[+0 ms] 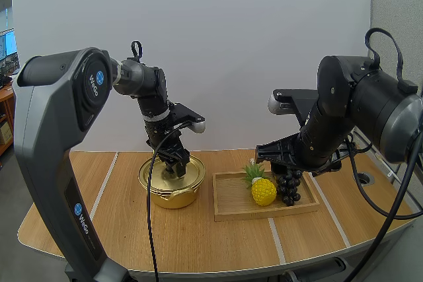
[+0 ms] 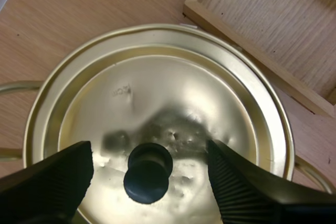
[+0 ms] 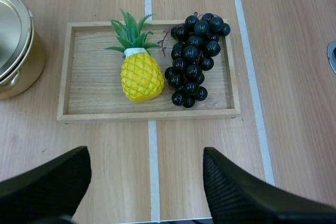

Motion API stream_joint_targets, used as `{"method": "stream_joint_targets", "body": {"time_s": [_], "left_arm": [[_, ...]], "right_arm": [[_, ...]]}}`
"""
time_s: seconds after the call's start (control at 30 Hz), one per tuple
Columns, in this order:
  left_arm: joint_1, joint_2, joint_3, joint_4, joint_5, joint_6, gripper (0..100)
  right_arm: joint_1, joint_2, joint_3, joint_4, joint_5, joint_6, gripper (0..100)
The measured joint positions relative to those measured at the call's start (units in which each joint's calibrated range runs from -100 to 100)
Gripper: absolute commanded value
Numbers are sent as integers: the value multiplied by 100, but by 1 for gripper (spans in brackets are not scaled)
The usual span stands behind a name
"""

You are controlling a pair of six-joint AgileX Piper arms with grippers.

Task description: Open the pot, put the grape inside, and close it

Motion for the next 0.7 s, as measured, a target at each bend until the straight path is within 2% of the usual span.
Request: {"method": "stream_joint_targets", "body": {"time_s": [0.13,0.17,0.23,0.27,0.3,0.7], "left_arm": [[0,12,0,10,34,0,100],[0,12,0,10,34,0,86],[0,12,0,10,34,-8,34],[0,12,0,10,34,-21,14],[0,12,0,21,34,-29,0],[0,12,-81,34,194,-134,0]], "right_arm": [[0,0,0,0,0,0,100],[0,0,0,0,0,0,100],[0,0,0,0,0,0,100],[0,0,0,0,0,0,100],[0,0,0,0,0,0,100],[0,0,0,0,0,0,100]]}}
